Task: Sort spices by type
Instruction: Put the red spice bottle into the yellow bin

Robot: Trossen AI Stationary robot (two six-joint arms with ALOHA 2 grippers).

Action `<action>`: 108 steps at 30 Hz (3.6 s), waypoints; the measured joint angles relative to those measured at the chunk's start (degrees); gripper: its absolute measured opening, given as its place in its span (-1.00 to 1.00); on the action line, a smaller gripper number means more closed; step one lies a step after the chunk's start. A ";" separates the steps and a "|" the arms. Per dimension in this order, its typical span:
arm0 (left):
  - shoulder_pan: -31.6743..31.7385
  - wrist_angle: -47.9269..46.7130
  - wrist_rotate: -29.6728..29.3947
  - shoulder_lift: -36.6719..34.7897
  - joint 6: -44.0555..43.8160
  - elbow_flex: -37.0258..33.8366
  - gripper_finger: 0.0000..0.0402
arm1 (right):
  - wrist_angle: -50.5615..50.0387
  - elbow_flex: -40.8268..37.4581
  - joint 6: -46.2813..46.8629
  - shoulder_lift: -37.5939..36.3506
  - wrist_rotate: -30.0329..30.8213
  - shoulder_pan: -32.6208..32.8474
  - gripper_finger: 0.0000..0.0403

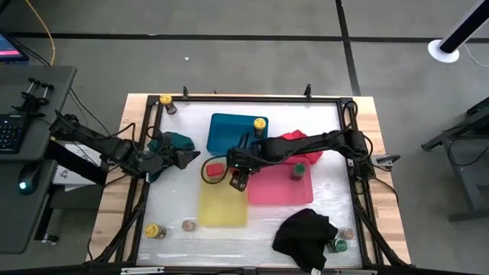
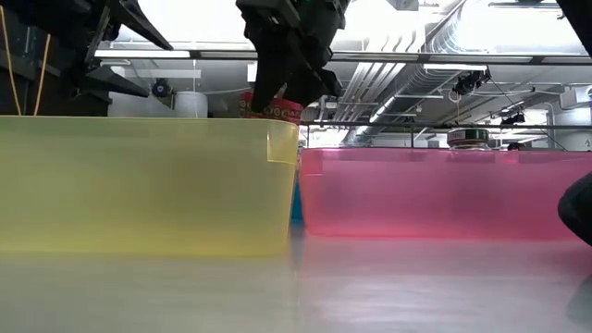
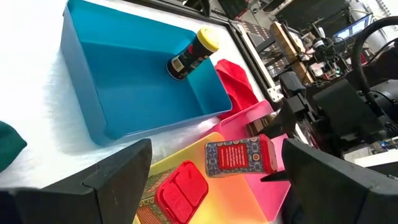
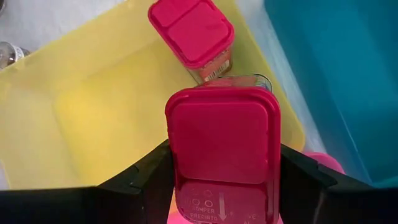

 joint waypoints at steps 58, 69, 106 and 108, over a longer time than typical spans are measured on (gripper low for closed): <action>0.09 0.00 -0.33 0.00 -1.04 0.02 0.72 | 4.53 0.12 -13.55 2.62 -7.76 -2.88 0.05; 0.09 0.05 -1.33 0.02 -2.11 0.04 0.72 | 4.82 0.14 -15.69 6.57 -11.15 -2.82 0.17; 0.09 0.00 -2.30 0.04 -2.51 0.04 0.72 | -9.12 6.85 -33.73 5.29 -6.43 3.36 -0.81; 0.09 0.02 -2.21 0.04 -2.51 0.04 0.72 | -9.36 5.44 -33.75 5.30 -6.29 4.81 -0.92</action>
